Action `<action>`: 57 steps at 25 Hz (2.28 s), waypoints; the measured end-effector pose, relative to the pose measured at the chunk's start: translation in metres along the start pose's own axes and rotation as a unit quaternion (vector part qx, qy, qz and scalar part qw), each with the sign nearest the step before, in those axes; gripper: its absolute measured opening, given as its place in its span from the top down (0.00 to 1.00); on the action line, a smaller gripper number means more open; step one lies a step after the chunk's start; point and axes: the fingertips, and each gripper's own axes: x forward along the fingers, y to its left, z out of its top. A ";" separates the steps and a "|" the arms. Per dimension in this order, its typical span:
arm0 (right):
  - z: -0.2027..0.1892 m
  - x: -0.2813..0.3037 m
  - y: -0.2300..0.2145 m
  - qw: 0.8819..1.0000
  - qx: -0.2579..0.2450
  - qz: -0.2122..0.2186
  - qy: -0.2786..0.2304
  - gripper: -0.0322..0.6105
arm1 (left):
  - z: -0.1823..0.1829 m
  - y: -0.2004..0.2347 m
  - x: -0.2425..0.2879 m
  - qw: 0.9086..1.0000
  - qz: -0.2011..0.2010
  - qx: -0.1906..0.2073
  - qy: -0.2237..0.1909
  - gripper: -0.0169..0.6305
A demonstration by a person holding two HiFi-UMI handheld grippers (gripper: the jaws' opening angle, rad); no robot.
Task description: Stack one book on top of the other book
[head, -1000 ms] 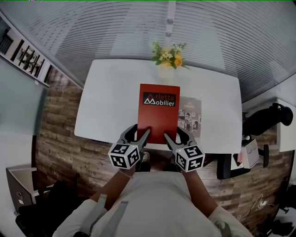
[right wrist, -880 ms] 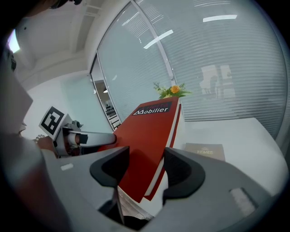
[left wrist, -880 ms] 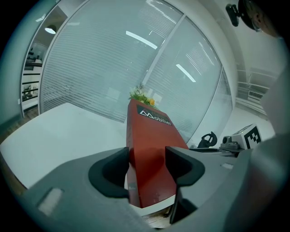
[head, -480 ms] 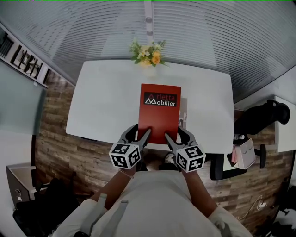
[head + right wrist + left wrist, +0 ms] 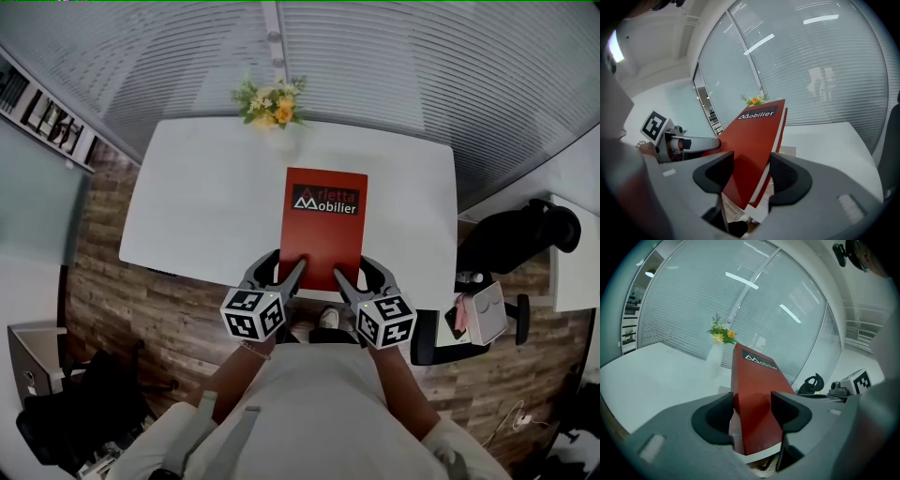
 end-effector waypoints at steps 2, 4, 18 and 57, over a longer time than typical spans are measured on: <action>-0.002 -0.008 -0.006 1.000 0.001 0.001 0.000 0.59 | -0.004 -0.010 0.002 1.000 0.000 0.000 -0.001 0.58; -0.005 -0.015 -0.012 1.000 0.003 0.003 -0.001 0.59 | -0.007 -0.018 0.004 1.000 0.001 0.000 -0.002 0.58; -0.005 -0.018 -0.013 1.000 0.011 0.000 -0.003 0.59 | -0.010 -0.020 0.004 1.000 -0.002 0.008 0.008 0.58; -0.075 0.066 -0.048 0.994 0.068 -0.020 0.085 0.59 | -0.080 0.053 0.069 0.994 -0.020 -0.018 0.110 0.57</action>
